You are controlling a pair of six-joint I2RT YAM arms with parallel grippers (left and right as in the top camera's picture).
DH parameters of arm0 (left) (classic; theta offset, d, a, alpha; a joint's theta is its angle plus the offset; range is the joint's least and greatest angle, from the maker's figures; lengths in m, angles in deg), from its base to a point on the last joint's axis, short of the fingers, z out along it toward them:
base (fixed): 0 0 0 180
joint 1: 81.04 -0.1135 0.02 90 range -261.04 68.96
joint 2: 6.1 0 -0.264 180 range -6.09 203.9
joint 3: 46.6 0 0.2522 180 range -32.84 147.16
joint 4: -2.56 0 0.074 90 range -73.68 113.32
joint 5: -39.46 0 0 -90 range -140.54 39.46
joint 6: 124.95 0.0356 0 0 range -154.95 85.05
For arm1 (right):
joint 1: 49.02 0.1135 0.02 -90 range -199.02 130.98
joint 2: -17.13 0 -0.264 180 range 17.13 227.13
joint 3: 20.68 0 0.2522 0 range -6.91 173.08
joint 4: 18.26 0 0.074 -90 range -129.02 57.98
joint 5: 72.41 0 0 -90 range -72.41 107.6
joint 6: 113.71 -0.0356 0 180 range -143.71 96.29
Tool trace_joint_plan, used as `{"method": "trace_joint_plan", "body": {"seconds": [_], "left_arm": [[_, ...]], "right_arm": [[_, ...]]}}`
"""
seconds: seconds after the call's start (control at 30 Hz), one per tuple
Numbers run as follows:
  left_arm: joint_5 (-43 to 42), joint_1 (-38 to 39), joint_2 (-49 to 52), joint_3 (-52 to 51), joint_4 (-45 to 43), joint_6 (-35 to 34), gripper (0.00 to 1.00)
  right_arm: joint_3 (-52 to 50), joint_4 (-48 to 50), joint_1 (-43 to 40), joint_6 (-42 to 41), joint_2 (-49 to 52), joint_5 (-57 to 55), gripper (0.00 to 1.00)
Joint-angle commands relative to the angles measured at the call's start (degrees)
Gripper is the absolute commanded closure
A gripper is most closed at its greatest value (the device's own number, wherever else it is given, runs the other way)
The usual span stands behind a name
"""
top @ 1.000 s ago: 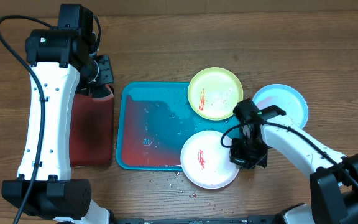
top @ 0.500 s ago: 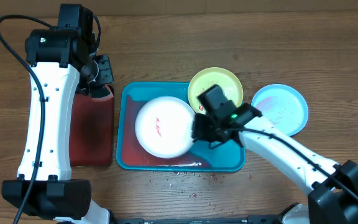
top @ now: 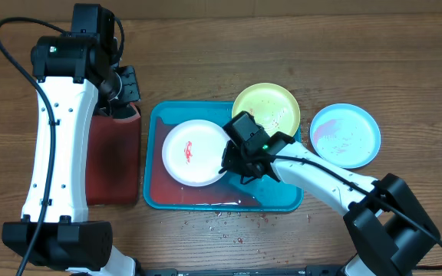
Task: Clean dirty plates on tray and stack at the side
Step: 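Move right gripper to the other white plate and drag it to tray center, then scrub the second white plate with the sponge in the left gripper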
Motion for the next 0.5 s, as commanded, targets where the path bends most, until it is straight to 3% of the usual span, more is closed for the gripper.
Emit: {"method": "trace_joint_plan", "body": {"seconds": [0.0, 0.1, 0.3, 0.4, 0.47], "left_arm": [[0.4, 0.1, -0.8, 0.9, -0.1, 0.5, 0.96], [-1.1, 0.1, -0.7, 0.9, -0.2, 0.5, 0.96], [-3.8, 2.0, -0.7, -3.0, -3.9, 1.8, 0.96], [-4.0, 3.1, -0.7, -7.2, -7.6, 2.0, 0.96], [-4.9, 3.8, -0.6, -10.4, -10.1, 3.0, 0.96]], "right_arm": [[0.8, 0.4, 0.7, 2.3, 0.1, -1.2, 0.56], [0.8, 0.8, -0.4, 4.3, 0.2, -3.3, 0.46], [0.8, 4.8, -2.5, 6.9, 3.1, -3.6, 0.42], [0.8, 8.2, -2.5, 10.8, 4.7, -0.7, 0.28], [0.8, 10.0, -2.5, 11.3, 5.3, 0.2, 0.28]]}}
